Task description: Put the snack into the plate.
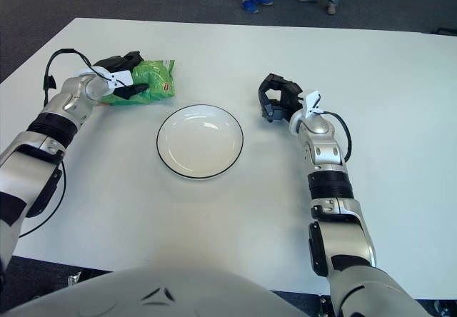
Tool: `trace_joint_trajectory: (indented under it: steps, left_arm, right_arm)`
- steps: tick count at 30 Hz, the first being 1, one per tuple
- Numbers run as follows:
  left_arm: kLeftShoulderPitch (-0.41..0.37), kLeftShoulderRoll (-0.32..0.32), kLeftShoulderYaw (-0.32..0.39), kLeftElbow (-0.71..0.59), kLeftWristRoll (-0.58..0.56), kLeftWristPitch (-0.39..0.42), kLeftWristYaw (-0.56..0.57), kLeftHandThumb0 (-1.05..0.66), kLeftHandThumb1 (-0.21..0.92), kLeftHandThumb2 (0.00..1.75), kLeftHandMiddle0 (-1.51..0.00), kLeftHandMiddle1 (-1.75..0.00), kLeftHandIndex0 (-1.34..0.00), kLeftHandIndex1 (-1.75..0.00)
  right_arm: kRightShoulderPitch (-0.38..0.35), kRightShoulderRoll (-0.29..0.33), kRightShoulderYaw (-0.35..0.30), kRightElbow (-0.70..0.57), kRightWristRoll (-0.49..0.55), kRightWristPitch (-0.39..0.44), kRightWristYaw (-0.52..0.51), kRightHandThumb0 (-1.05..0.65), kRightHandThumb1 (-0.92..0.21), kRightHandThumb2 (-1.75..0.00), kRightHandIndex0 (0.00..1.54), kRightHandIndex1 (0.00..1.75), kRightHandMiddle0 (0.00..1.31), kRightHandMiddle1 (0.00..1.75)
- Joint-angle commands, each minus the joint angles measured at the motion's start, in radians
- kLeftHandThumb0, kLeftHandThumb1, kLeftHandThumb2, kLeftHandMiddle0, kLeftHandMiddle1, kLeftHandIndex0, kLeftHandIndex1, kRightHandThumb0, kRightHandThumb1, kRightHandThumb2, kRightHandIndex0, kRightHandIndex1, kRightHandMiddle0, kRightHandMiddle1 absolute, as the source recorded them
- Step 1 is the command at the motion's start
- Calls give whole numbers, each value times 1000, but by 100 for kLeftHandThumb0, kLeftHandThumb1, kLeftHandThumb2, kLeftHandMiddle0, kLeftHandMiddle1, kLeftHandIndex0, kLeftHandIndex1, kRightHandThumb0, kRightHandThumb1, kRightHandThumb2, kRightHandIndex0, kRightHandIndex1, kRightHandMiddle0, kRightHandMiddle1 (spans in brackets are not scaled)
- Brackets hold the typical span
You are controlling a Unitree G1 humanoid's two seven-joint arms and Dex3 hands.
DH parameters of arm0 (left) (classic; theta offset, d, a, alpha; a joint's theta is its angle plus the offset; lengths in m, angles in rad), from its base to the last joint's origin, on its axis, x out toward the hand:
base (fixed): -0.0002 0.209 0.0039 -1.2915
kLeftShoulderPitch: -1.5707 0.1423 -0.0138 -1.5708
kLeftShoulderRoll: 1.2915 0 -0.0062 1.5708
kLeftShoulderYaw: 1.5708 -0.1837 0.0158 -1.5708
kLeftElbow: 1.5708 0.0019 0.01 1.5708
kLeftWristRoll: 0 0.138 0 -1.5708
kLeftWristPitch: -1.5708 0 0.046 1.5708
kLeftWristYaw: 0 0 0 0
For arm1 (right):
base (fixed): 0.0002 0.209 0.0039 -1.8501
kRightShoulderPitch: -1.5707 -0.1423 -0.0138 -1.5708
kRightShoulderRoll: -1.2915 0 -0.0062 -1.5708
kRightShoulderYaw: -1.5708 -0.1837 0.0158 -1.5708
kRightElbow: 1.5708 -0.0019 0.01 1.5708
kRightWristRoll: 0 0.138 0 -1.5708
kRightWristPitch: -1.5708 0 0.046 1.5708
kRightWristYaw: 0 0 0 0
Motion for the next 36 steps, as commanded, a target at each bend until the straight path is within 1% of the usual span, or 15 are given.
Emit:
trace_joint_trajectory:
  steps: [1, 3, 6, 10, 15, 19, 22, 25, 31, 33, 36]
  left_arm:
    - [69, -25, -14, 55, 6, 16, 24, -49, 28, 134, -99, -174, -63, -174]
    - [74, -32, -3, 61, -3, 14, 65, -50, 23, 141, -101, -175, -67, -174]
    - [80, -39, 8, 70, -11, 6, 118, -51, 20, 145, -104, -175, -70, -175]
    - [87, -59, 25, 81, -24, -1, 197, -51, 19, 146, -107, -175, -70, -175]
    - [80, -63, 20, 83, -19, -19, 246, -51, 19, 146, -109, -175, -70, -175]
    - [74, -54, 13, 82, -13, -33, 261, -51, 20, 146, -111, -175, -70, -175]
    - [78, -32, 12, 42, -8, -45, 255, -51, 21, 145, -113, -175, -69, -175]
    - [85, -13, 20, -18, -19, -44, 223, -50, 22, 144, -115, -175, -68, -175]
    - [75, 0, 40, -136, -26, 3, 170, -50, 23, 142, -120, -175, -67, -175]
    - [70, 5, 44, -154, -22, -4, 178, -50, 22, 142, -121, -175, -68, -175]
    - [47, 15, 43, -132, -10, -55, 226, -50, 21, 144, -123, -175, -69, -175]
  right_arm:
    - [66, 6, 28, 50, -19, 66, 24, -44, -45, -115, 127, 175, 51, 175]
    - [66, 6, 27, 50, -18, 66, 26, -44, -45, -115, 127, 175, 51, 175]
    - [66, 6, 27, 50, -18, 66, 28, -44, -45, -115, 128, 175, 51, 175]
    - [65, 6, 28, 54, -19, 65, 31, -44, -45, -115, 128, 175, 51, 175]
    - [63, 6, 29, 63, -20, 56, 36, -44, -45, -116, 128, 175, 51, 175]
    - [59, 5, 30, 73, -21, 50, 41, -44, -45, -115, 128, 175, 51, 175]
    - [57, 4, 31, 78, -22, 49, 44, -44, -45, -115, 128, 175, 51, 175]
    - [54, 5, 31, 83, -22, 50, 46, -44, -45, -115, 128, 175, 51, 175]
    - [44, 7, 31, 102, -22, 47, 48, -44, -45, -115, 128, 175, 51, 175]
    - [42, 8, 30, 105, -22, 46, 47, -44, -45, -115, 127, 175, 51, 175]
    - [42, 10, 30, 104, -24, 48, 42, -44, -45, -115, 127, 175, 51, 175]
